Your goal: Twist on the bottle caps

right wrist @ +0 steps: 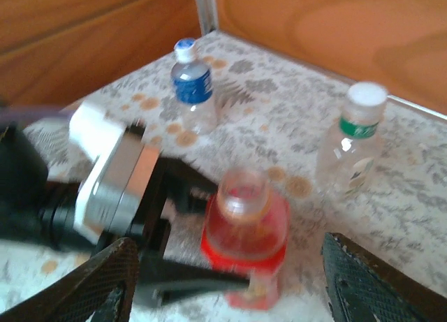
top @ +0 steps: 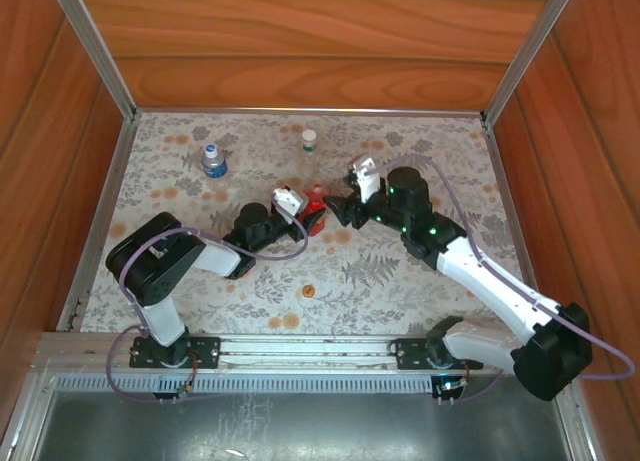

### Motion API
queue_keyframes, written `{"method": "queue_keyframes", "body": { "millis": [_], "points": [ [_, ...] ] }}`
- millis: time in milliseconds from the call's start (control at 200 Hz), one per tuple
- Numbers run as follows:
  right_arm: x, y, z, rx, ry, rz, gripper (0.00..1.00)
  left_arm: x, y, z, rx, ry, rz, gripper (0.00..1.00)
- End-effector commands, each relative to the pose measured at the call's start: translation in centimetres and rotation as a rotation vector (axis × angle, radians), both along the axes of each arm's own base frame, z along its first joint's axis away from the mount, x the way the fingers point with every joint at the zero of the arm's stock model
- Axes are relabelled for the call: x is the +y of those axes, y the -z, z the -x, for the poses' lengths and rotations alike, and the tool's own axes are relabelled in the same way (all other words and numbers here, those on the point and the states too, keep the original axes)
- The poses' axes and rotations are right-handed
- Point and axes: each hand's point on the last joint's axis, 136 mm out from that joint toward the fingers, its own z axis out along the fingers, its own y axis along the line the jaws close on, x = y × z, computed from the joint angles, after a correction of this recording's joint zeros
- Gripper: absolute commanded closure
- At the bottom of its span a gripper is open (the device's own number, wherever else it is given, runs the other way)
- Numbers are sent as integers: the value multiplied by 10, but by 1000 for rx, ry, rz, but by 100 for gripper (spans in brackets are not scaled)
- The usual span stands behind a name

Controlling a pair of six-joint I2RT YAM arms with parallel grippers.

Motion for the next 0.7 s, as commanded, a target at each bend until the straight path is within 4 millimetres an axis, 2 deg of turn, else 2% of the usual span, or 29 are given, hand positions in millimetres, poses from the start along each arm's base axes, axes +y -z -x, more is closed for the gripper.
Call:
{"method": "queue_keyframes", "body": {
  "millis": [0, 230, 385, 545, 695],
  "points": [
    [4, 19, 35, -9, -146, 58, 27, 7, -13, 3, -45, 32, 17, 39],
    [3, 69, 91, 65, -308, 134, 27, 21, -8, 14, -15, 82, 20, 38],
    [13, 103, 113, 114, -382, 196, 28, 32, -3, 17, 18, 90, 28, 38],
    [29, 141, 140, 97, -515, 264, 29, 34, 0, 19, 35, 102, 32, 38],
    [34, 172, 148, 117, -567, 336, 35, 37, 2, 20, 40, 99, 30, 38]
  ]
}}
